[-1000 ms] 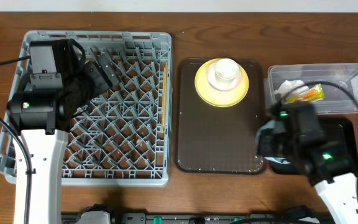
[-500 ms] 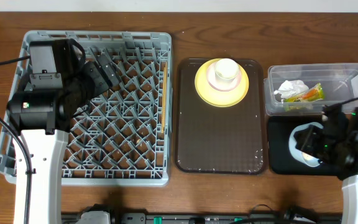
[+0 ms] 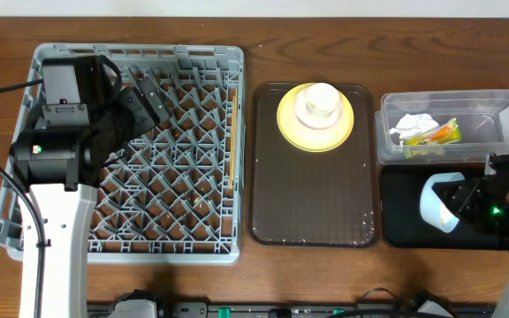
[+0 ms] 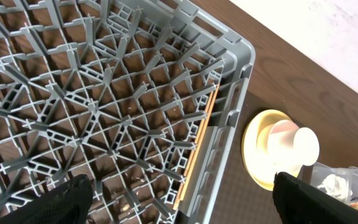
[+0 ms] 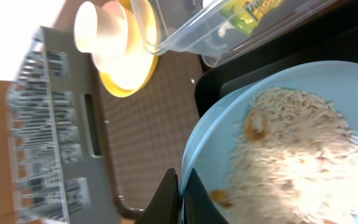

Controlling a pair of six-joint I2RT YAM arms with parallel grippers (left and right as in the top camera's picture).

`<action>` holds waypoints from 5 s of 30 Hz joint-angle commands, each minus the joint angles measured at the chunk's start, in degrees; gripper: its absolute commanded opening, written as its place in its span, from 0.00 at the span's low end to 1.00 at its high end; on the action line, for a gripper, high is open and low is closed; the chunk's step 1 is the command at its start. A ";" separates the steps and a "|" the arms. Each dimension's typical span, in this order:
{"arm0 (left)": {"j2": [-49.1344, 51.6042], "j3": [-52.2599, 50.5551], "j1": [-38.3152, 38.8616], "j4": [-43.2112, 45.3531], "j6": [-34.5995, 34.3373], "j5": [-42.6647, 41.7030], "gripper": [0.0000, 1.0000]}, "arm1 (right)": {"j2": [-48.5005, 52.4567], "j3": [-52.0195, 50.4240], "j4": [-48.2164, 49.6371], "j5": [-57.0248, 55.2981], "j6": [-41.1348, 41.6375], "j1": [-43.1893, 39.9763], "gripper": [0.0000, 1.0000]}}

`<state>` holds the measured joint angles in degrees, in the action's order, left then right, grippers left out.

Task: Sort waste into correct bins and load items into the dishwasher rack
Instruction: 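Tilt the plate over the black tray to dump the rice, then set the emptied light-blue plate back on the brown tray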

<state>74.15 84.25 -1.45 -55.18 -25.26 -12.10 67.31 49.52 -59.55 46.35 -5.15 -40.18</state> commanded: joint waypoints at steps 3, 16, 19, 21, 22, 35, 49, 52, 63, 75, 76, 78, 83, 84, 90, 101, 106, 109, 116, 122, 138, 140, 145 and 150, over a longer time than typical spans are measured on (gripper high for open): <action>0.22 0.37 -0.24 -0.09 0.57 -0.35 0.94 | 4.50 -2.36 0.15 10.58 -5.77 -4.17 0.01; 0.22 0.37 -0.24 -0.09 0.57 -0.35 0.94 | 6.49 -10.05 7.41 14.12 -6.32 -10.43 0.01; 0.22 0.37 -0.24 -0.09 0.57 -0.35 0.94 | 6.49 -11.34 8.63 16.85 -6.29 -11.63 0.01; 0.22 0.37 -0.24 -0.09 0.57 -0.35 0.94 | 6.51 -12.20 9.07 18.34 -6.29 -12.15 0.01; 0.22 0.37 -0.24 -0.09 0.57 -0.35 0.94 | 6.54 -12.61 9.14 18.80 -6.27 -12.39 0.01; 0.22 0.37 -0.24 -0.09 0.55 -0.35 0.94 | 6.58 -13.31 9.88 22.71 -6.34 -12.74 0.01; 0.22 0.37 -0.24 -0.09 0.57 -0.35 0.94 | 6.58 -14.51 9.88 22.73 -6.97 -12.74 0.01; 0.22 0.37 -0.24 -0.09 0.55 -0.35 0.94 | 6.58 -15.02 9.84 22.84 -6.93 -12.74 0.01; 0.22 0.37 -0.24 -0.09 0.57 -0.35 0.94 | 6.58 -15.63 8.85 27.98 -6.99 -16.35 0.01; 0.22 0.37 -0.24 -0.09 0.57 -0.35 0.94 | 6.58 -16.74 11.08 38.80 -10.36 -20.09 0.01; 0.22 0.37 -0.24 -0.09 0.57 -0.35 0.94 | 6.58 -16.74 10.95 38.77 -10.43 -20.11 0.01; 0.22 0.37 -0.24 -0.09 0.57 -0.35 0.94 | 6.58 -16.87 10.49 38.82 -12.39 -20.13 0.01; 0.22 0.37 -0.24 -0.09 0.57 -0.35 0.94 | 6.58 -17.05 13.44 43.04 -13.60 -20.17 0.01; 0.22 0.37 -0.24 -0.09 0.57 -0.35 0.94 | 6.58 -17.05 14.01 43.06 -12.11 -20.17 0.01; 0.22 0.37 -0.24 -0.09 0.57 -0.35 0.94 | 6.58 -17.42 14.56 43.06 -14.64 -20.17 0.01; 0.22 0.37 -0.24 -0.09 0.57 -0.35 0.94 | 6.58 -17.42 16.65 43.04 -6.34 -20.17 0.01; 0.22 0.37 -0.24 -0.09 0.57 -0.35 0.94 | 6.58 -17.40 23.23 43.08 3.93 -20.17 0.01; 0.22 0.37 -0.24 -0.09 0.57 -0.35 0.94 | 6.58 -17.40 22.36 42.97 1.81 -20.17 0.01; 0.22 0.37 -0.24 -0.09 0.55 -0.35 0.94 | 6.62 -17.40 25.44 42.99 6.69 -20.17 0.01; 0.22 0.37 -0.24 -0.09 0.57 -0.35 0.94 | 6.51 -17.42 21.44 42.97 2.99 -20.17 0.01; 0.22 0.37 -0.24 -0.09 0.57 -0.35 0.94 | 6.56 -17.42 24.87 43.06 7.91 -20.13 0.01; 0.22 0.37 -0.24 -0.09 0.57 -0.35 0.94 | 6.40 -17.33 25.09 43.04 8.63 -20.13 0.01; 0.22 0.37 -0.24 -0.09 0.57 -0.35 0.94 | 3.96 -16.39 25.09 43.04 13.92 -18.78 0.01; 0.22 0.37 -0.24 -0.09 0.57 -0.35 0.94 | -3.76 -10.84 25.05 32.94 20.04 -10.82 0.01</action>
<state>74.15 84.25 -1.45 -55.18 -25.26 -12.10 68.47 33.89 -34.76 84.62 9.63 -55.61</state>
